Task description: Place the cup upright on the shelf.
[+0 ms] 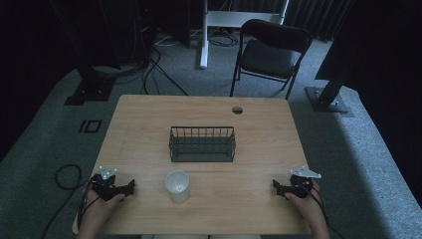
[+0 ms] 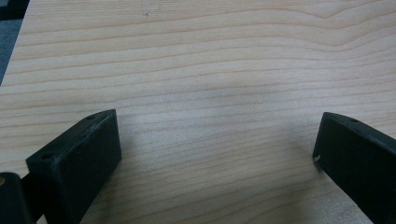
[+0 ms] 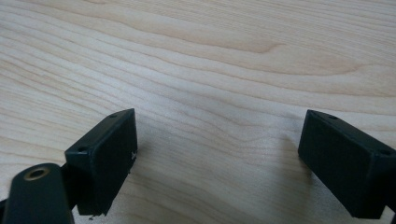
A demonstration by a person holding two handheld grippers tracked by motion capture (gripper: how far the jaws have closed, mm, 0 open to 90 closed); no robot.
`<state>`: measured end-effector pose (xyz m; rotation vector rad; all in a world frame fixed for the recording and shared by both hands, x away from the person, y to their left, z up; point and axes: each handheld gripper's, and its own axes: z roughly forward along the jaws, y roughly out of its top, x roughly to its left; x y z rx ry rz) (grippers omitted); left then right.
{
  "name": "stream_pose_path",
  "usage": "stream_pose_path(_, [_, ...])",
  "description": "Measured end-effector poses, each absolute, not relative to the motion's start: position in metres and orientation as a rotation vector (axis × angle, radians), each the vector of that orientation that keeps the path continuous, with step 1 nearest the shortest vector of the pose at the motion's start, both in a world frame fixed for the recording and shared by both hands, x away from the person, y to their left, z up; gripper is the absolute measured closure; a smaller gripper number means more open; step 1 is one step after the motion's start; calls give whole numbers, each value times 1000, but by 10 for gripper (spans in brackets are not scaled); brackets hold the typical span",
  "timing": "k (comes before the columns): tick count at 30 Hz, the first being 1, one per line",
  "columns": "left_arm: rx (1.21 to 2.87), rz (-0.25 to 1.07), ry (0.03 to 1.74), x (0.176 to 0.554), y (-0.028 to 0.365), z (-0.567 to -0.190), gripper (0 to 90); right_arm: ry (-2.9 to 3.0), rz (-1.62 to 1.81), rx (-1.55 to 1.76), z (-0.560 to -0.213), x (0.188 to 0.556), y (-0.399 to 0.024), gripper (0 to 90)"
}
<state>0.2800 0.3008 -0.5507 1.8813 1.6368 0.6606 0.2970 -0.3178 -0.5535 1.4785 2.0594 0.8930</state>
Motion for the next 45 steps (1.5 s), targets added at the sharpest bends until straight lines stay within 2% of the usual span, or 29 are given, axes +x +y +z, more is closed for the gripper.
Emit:
stream_pose_path(27, [1882,659,1635,280,301,-551,12,2074,898,1464,-553,298,-318,111])
stream_pose_path(45, [1888,654,1624,280,300,-551,12,2114,1010,1324,-542,295,-292,128])
